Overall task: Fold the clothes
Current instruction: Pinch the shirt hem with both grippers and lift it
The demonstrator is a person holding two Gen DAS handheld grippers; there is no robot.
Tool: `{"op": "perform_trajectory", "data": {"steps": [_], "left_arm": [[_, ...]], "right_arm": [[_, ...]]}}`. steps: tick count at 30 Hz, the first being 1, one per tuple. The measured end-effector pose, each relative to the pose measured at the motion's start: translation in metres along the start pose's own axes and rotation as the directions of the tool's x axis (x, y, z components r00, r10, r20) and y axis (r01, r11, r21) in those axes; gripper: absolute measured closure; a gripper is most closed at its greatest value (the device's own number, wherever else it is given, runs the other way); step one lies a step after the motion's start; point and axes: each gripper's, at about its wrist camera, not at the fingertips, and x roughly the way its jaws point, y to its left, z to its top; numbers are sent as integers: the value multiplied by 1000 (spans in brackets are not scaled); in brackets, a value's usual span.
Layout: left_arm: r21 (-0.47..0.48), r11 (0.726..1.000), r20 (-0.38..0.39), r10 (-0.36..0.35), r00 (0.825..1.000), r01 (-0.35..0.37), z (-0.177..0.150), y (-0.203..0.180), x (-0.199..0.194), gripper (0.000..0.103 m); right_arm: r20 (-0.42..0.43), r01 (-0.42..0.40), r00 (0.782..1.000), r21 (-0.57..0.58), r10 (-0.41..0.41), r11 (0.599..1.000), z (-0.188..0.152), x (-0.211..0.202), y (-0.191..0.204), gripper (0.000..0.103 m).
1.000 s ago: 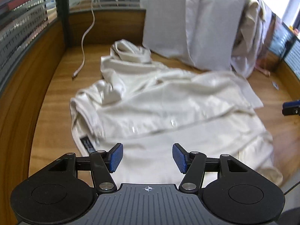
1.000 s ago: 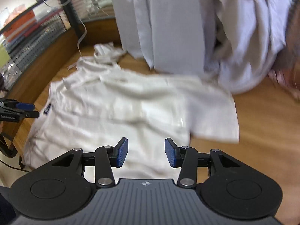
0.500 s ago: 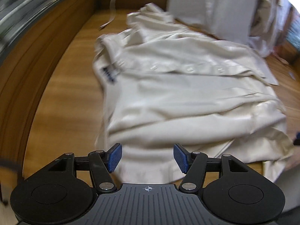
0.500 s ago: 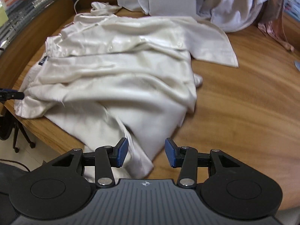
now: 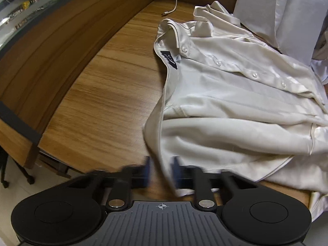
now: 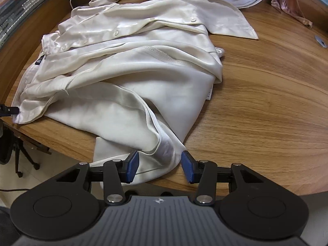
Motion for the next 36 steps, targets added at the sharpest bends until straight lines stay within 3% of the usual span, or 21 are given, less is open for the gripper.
{"op": "perform_trajectory", "data": {"steps": [2,4,8,11,13,14,20,21,23,24,25,29,36], "left_arm": [[-3,1000,5,-1,1000,1,3,2,1,99],[-2,1000,17,-8,1000,8,8,7,-4,99],[12,999,36,-49,998,49,19,17,-17,99],[24,997,36,-78,996,77,25,22,-25,99],[24,995,34,-102,994,101,30,25,-28,99],[26,993,33,-114,993,114,33,26,-30,99],[63,989,39,-137,990,134,41,23,-32,99],[67,989,39,-137,990,134,42,22,-32,99],[72,988,39,-139,989,136,43,22,-34,99],[74,988,42,-139,989,135,44,23,-35,99],[74,988,45,-139,989,135,44,24,-37,99],[61,987,62,-155,986,151,45,30,-53,99],[68,968,78,-247,966,242,30,37,-84,99]], "right_arm": [[-1,28,1000,30,-28,999,-2,2,-1,68],[13,58,998,53,-59,997,-3,1,-2,94],[49,90,994,105,-96,990,-5,-7,1,94],[70,91,992,123,-100,988,-6,-12,10,81],[88,96,990,127,-108,987,-7,-15,19,46],[98,102,989,128,-115,987,-8,-15,24,40],[103,149,980,180,-169,972,-5,-2,37,37],[101,165,977,194,-187,967,-4,1,36,40],[93,183,974,231,-208,956,-3,6,30,62],[92,185,973,246,-213,951,-4,7,26,88],[93,187,972,260,-218,947,-4,7,23,94],[165,223,949,245,-267,943,-14,-23,21,97],[271,268,906,227,-325,936,-41,-126,36,97]]}}
